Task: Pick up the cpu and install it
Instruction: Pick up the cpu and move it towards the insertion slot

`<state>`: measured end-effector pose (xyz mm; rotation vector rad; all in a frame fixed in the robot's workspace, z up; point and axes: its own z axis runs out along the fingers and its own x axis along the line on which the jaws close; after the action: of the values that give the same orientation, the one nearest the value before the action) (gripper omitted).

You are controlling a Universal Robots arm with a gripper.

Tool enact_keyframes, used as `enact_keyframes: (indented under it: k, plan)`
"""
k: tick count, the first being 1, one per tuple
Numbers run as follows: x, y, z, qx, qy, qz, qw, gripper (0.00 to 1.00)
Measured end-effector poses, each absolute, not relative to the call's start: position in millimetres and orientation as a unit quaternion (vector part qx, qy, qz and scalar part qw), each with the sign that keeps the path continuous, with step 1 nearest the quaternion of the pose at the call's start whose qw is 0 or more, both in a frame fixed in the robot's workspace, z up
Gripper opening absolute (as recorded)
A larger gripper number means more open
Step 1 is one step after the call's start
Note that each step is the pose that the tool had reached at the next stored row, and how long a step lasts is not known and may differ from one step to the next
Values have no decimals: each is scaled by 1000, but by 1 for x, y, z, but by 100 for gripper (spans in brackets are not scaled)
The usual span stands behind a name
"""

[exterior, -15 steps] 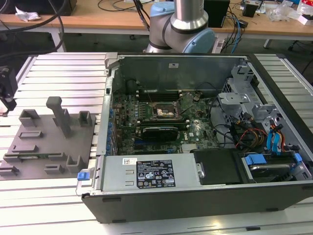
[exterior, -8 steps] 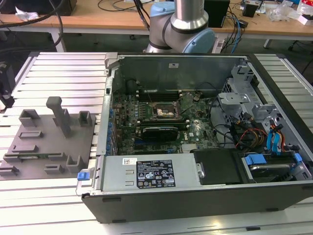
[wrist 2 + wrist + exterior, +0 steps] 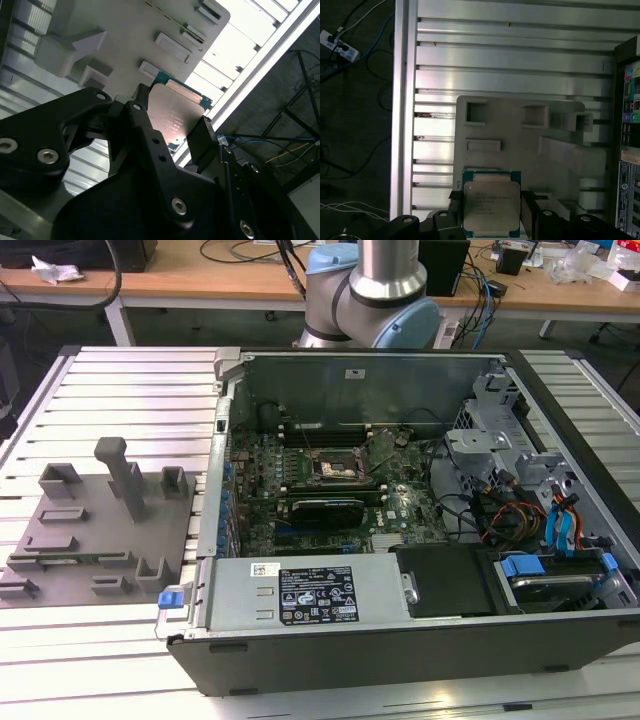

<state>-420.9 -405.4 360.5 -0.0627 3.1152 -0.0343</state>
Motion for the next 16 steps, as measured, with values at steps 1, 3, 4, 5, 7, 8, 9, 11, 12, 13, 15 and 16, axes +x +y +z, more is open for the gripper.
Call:
enact_keyframes:
  k: [1, 3, 4, 5, 7, 8, 9, 11, 12, 13, 15, 16]
  plan:
    - [-421, -405, 363, -20, 1000, -11, 13, 55]
    - [-421, -403, 365, -20, 1000, -10, 13, 55]
    - [-421, -402, 366, -20, 1000, -10, 13, 55]
    - [-421, -400, 367, -20, 1000, -10, 13, 55]
    - [-421, -394, 368, -20, 1000, -10, 13, 55]
    - [-421, -389, 368, -20, 1000, -10, 13, 55]
    - [-421, -386, 368, -20, 1000, -10, 13, 55]
    - [-421, -374, 373, -20, 1000, -10, 13, 55]
    - [-421, -371, 375, -20, 1000, -10, 13, 55]
    - [-421, -367, 378, -20, 1000, -10, 13, 55]
    - [-421, -364, 385, -20, 1000, -10, 13, 55]
    - [-421, -364, 385, -20, 1000, -10, 13, 55]
